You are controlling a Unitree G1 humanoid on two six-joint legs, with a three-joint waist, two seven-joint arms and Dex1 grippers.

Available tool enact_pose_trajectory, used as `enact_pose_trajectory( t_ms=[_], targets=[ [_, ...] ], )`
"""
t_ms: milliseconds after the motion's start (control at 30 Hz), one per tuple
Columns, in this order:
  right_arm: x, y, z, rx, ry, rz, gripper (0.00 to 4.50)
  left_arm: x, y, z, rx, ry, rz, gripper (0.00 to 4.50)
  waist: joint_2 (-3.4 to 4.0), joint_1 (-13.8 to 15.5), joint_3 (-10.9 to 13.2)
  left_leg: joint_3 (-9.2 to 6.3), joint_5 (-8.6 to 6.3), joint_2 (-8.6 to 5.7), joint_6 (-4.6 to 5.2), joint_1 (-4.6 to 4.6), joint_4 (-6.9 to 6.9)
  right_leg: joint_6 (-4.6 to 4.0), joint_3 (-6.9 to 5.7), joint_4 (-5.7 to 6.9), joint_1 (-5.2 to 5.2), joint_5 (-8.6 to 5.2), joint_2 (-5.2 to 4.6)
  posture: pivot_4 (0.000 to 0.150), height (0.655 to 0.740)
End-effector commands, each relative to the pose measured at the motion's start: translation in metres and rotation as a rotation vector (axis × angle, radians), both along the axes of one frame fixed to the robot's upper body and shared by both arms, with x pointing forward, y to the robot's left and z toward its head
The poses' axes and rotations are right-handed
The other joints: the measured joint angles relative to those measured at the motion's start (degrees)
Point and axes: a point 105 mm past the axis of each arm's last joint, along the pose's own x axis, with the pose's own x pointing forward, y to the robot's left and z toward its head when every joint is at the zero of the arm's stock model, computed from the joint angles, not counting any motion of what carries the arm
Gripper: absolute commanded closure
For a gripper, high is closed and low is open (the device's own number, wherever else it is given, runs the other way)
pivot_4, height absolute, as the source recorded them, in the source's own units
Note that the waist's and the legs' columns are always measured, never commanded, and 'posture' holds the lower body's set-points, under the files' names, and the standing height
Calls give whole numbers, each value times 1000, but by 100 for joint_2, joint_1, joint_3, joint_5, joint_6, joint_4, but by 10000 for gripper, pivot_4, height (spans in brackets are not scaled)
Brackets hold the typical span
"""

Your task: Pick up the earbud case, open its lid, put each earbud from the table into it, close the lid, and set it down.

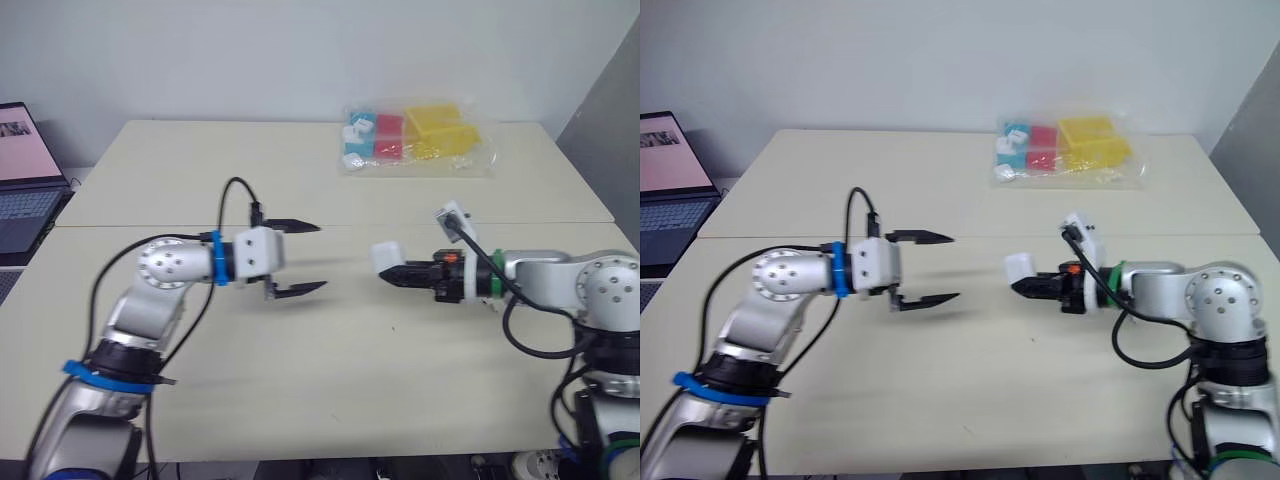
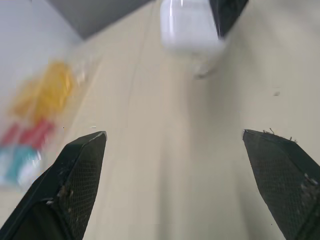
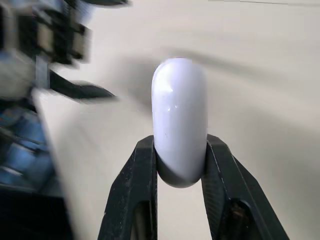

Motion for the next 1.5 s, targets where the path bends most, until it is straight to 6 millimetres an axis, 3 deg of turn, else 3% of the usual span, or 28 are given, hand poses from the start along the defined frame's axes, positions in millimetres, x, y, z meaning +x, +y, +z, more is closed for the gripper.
enact_pose_trajectory(
  t_ms=[33, 167, 300, 400, 667, 1133, 1500],
  targets=[
    [-5, 6, 13, -126, -179, 132, 37357, -13, -3, 5, -16, 145, -16, 0, 0, 0, 0, -1, 0, 0, 0, -1, 0, 0, -1, -2, 1, 0, 0, 1500, 7400],
    [-8, -4, 12, -450, -429, 347, 37357, -20, -7, 3, 19, 299, 7, 0, 3, -6, 3, 5, 0, -1, 0, -20, 2, 2, 2, -2, -25, -1, 2, 1500, 7400],
    [-5, -3, 12, -525, -503, 445, 37357, -10, -23, 8, -14, 287, 62, 0, 0, -8, 4, 8, 0, -1, 0, -19, 7, 25, 6, 3, -24, -15, 3, 1500, 7400],
    [1, -1, 10, -594, -555, 503, 37357, -9, -46, 7, 0, 305, 49, 0, -1, -13, 4, 7, 0, 0, 0, -22, 22, 1, 8, 13, -24, 0, 3, 1500, 7400],
    [7, 15, 12, -650, -616, 589, 37357, -7, -78, 3, 46, 298, 52, 0, -3, -18, 6, 14, 0, -4, 0, -18, 60, 1, 18, 60, -27, -1, 2, 1500, 7400],
    [15, 17, 3, -741, -620, 651, 37357, -7, -103, 11, 5, 300, 30, 0, -3, -22, 6, 10, 1, -5, -2, -11, 71, -1, 17, 87, -27, -2, 2, 1500, 7400],
    [13, 23, 4, -705, -618, 644, 37357, -4, -110, 7, 8, 242, 1, 0, -3, -21, 6, 8, 1, -8, -2, -11, 71, -2, 17, 88, -27, -1, 0, 1500, 7400]
  ],
)
